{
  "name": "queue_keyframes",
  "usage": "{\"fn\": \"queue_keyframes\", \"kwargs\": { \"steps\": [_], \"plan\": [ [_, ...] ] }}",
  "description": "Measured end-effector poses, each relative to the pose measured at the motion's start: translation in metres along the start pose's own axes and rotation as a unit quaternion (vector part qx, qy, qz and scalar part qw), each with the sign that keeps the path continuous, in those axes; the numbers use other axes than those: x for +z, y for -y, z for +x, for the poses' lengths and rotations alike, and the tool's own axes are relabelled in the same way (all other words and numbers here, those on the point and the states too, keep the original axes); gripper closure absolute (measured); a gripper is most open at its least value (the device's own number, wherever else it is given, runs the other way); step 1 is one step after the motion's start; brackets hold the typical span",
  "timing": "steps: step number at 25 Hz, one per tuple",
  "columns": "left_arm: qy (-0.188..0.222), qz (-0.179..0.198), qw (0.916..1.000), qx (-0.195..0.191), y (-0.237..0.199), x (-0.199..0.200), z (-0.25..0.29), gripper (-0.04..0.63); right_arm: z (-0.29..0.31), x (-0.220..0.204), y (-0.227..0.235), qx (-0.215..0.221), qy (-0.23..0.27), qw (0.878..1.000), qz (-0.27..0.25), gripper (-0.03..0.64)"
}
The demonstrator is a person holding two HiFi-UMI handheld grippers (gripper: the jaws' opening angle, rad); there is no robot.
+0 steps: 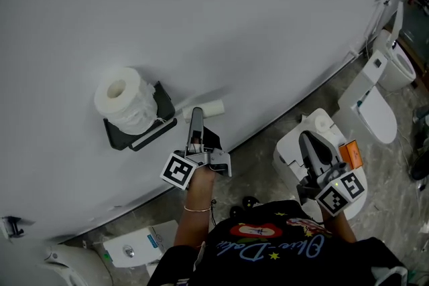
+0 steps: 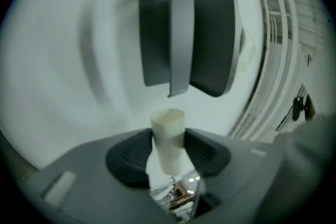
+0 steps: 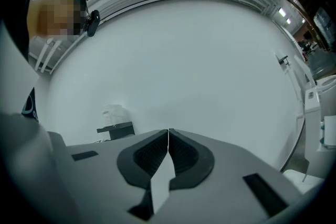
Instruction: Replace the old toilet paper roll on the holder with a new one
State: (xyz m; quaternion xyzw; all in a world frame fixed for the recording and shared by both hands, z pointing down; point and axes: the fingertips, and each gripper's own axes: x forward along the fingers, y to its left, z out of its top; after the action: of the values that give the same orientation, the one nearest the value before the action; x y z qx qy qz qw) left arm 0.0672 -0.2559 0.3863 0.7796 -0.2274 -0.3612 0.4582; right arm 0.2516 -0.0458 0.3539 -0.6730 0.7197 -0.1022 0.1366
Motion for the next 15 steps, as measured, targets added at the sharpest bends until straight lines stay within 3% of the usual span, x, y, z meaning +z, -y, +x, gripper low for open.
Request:
{"fn": "queue_keyframes", "kwargs": {
  "steps": [4,9,12,15],
  "plan": [
    [-0.025,0.01,0.9996,-0.003,0.005,-0.017,0.004,0.419,-0.006,0.0,0.006,-0.011,0.002,1.0,0.003,0.606],
    [-0.042,0.054,0.9973,0.027,0.01,-0.019,-0.018,0.419,0.007,-0.006,-0.002,0.013,-0.009,1.0,0.009,0.606],
    [-0.052,0.128,0.9893,0.046,0.014,-0.01,-0.038,0.419,0.024,-0.014,-0.017,0.048,-0.022,0.999,0.013,0.604],
    [-0.06,0.218,0.9713,0.074,0.017,0.002,-0.06,0.419,0.04,-0.022,-0.036,0.086,-0.033,0.996,0.017,0.605]
  ]
}}
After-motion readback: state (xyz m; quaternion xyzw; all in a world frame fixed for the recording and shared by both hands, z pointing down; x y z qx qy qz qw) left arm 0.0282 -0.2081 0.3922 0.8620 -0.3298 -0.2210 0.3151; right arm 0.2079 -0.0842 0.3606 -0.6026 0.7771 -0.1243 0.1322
